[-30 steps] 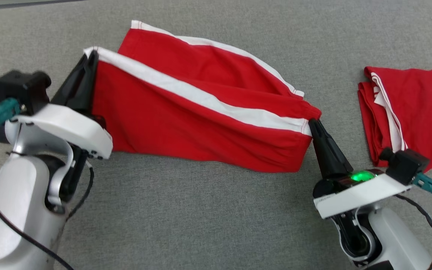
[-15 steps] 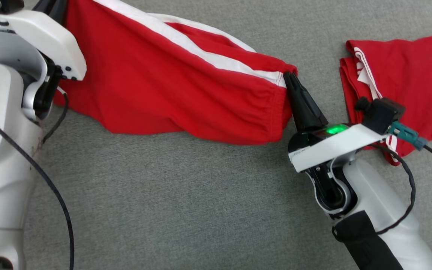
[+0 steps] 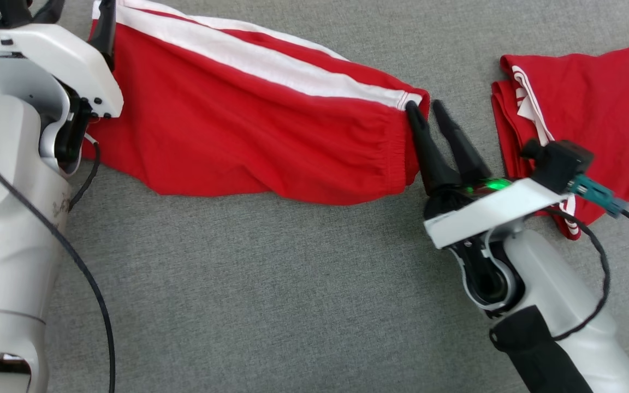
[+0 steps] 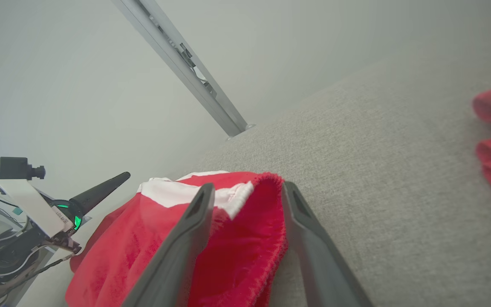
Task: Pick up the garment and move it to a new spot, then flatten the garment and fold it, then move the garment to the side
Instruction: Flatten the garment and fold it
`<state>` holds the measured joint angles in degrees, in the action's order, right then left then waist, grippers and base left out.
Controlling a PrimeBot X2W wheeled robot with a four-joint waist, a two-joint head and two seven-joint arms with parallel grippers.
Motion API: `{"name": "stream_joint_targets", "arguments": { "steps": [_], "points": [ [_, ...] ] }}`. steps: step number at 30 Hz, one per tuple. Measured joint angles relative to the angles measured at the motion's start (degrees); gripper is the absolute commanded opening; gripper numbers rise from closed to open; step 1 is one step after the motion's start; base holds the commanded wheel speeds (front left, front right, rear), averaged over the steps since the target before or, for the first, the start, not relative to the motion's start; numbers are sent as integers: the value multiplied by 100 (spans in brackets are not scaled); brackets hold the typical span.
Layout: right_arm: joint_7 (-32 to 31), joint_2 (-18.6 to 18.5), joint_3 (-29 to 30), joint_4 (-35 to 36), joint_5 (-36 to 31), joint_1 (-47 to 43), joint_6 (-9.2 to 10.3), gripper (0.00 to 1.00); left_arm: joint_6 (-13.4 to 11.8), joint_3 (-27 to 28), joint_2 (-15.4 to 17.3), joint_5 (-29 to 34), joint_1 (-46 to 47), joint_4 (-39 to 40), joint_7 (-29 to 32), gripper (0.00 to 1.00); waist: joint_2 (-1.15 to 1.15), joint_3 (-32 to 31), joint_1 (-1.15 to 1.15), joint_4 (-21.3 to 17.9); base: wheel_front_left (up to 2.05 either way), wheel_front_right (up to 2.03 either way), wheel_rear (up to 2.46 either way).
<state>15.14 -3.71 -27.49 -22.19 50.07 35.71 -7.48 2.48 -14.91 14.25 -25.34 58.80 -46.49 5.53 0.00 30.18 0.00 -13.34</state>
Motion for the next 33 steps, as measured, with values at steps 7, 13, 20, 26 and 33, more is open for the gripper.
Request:
{"name": "stream_joint_targets", "arguments": {
  "steps": [7, 13, 20, 26, 33],
  "points": [
    [1, -336, 682, 650, -791, -693, 0, 100, -238, 166, -3, 15, -708, 580, -1321, 100, 0, -249, 0, 145, 0, 0, 0],
    [1, -388, 1393, 1436, -1701, -1187, 0, 100, -493, 202, -66, 69, -1633, 1630, -1855, 100, 0, -470, 0, 369, 0, 0, 0],
    [0, -370, 1874, 1739, -2679, -1684, 0, 100, -920, 37, -41, 566, -2830, 3166, -2017, 100, 0, -743, 0, 626, 0, 0, 0],
    [1, -341, 2168, 1747, -3352, -1976, 0, 100, -1167, -46, 148, 949, -3556, 3927, -2028, 100, 0, -961, 0, 759, 0, 0, 0],
    [1, -172, 2371, 1744, -3594, -2337, -2, 100, -1272, -12, 224, 909, -4064, 4101, -1962, 100, 0, -1136, 0, 817, 0, 0, 0]
  ]
}}
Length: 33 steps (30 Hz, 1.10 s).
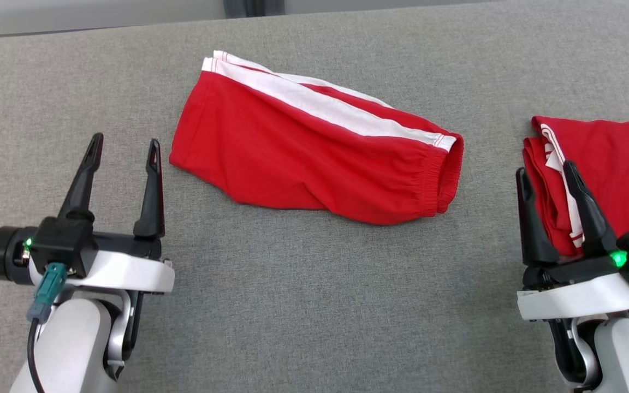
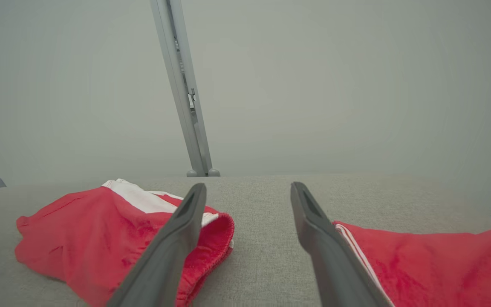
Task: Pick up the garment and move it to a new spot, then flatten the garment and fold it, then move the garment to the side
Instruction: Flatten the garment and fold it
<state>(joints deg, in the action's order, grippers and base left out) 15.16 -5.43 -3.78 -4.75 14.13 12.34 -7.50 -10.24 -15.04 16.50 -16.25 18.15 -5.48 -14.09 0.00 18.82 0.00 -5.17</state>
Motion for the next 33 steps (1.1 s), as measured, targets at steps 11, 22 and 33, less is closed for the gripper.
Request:
{"name": "stream_joint_targets", "arguments": {
  "steps": [11, 22, 33],
  "points": [
    [0, 112, 44, 9, 87, -118, 1, 100, -40, -58, 32, -71, -97, 108, 183, 100, 0, 9, 0, -68, 0, 0, 0],
    [0, 162, -120, 10, 208, -5, 1, 100, 301, -192, 59, -301, 540, -486, 715, 100, 0, 131, 0, -302, 0, 0, 0],
    [0, 225, -208, -15, 377, 132, 1, 100, 672, -43, 235, -792, 1187, -1976, 1406, 100, 0, 365, 0, -796, 0, 0, 0]
  ]
}}
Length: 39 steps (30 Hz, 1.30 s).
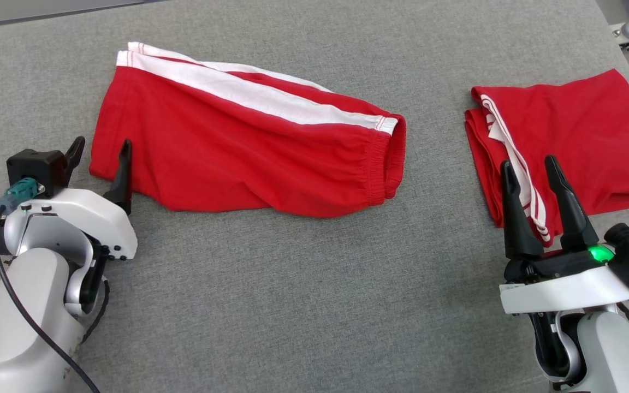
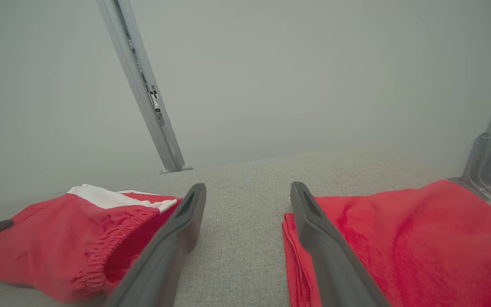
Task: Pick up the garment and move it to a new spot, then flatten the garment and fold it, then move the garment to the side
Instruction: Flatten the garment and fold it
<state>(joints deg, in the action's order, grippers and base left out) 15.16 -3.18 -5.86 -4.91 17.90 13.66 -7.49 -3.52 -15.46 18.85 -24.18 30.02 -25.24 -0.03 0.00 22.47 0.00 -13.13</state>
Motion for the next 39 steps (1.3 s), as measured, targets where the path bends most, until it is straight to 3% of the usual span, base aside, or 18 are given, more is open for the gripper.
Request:
{"name": "stream_joint_targets", "arguments": {
  "steps": [9, 10, 12, 13, 21, 29, 39],
  "points": [
    [0, 26, -38, 12, 396, 15, 0, 100, 163, 38, -14, -352, 151, -539, 543, 100, 0, 29, 0, -62, 0, 0, 0],
    [0, 27, -58, 14, 508, 18, 0, 100, 213, 27, -22, -379, 180, -548, 588, 83, 0, 30, 0, -57, 0, 0, 0],
    [0, 29, -102, 9, 563, 20, 0, 100, 249, 1, -56, -416, 214, -545, 636, 19, 0, 29, 0, -47, 0, 0, 0],
    [0, 32, -123, 9, 567, 20, 0, 100, 255, -12, -79, -421, 214, -546, 654, 0, 0, 27, 0, -40, 0, 0, 0],
    [-1, 32, -26, 24, 581, 13, 0, 100, 290, 43, -179, -566, 185, -387, 370, 0, 0, -3, 0, -18, 0, 0, 0],
    [0, -9, 200, 75, 559, -197, 0, 100, -201, 69, -503, -571, -915, 889, -153, 0, 0, -123, 0, 318, 0, 0, 0],
    [-1, -203, 149, 4, 531, -253, 0, 100, -724, 31, -723, -612, -2064, 2216, -223, 0, 0, -329, 0, 799, 0, 0, 0]
  ]
}}
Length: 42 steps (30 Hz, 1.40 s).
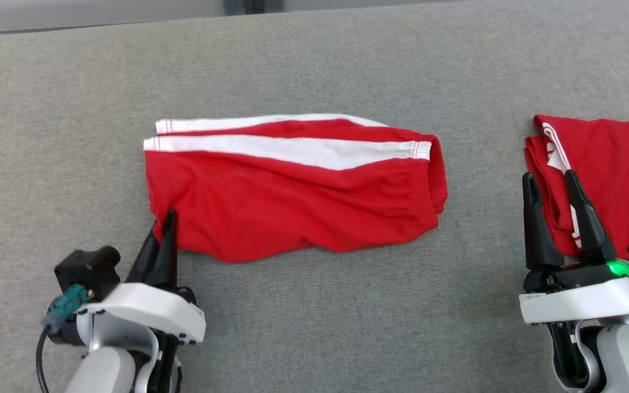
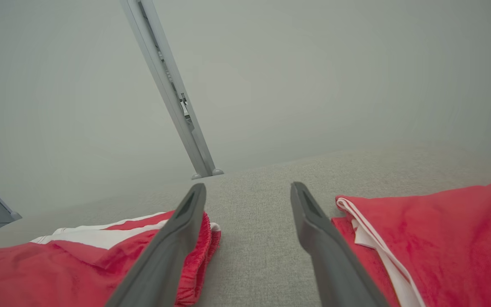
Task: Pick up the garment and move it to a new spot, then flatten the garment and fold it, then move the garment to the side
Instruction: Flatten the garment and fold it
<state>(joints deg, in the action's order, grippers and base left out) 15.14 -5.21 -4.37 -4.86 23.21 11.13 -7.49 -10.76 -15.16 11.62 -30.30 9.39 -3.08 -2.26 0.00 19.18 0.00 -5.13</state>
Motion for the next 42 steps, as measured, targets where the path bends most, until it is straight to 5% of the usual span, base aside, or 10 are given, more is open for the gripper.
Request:
{"name": "stream_joint_targets", "arguments": {
  "steps": [3, 5, 17, 27, 42],
  "points": [
    [1, -18, -18, -30, 4, -10, 0, 100, -41, -31, -3, -52, -140, 92, 74, 0, 0, -51, 0, 88, 0, 0, 0],
    [1, -24, -75, -73, 38, -20, 0, 100, -65, -8, -9, -78, -164, 75, 74, 100, 0, -84, 0, 108, 0, 0, 0],
    [1, -71, -68, -118, -216, 4, 0, 100, -191, 392, 147, 483, 296, 47, -1168, 100, 0, -293, 0, 32, 0, 0, 0],
    [1, -101, 1, -147, -356, 2, 0, 100, 114, 628, 377, 1454, 522, 517, -1265, 100, 0, -426, 0, 73, 0, 0, 0],
    [-98, -211, 119, -339, -511, -211, 0, 100, 212, 708, 333, 1534, -187, 338, -1265, 100, 0, -636, 0, 207, 0, 0, 0]
  ]
}}
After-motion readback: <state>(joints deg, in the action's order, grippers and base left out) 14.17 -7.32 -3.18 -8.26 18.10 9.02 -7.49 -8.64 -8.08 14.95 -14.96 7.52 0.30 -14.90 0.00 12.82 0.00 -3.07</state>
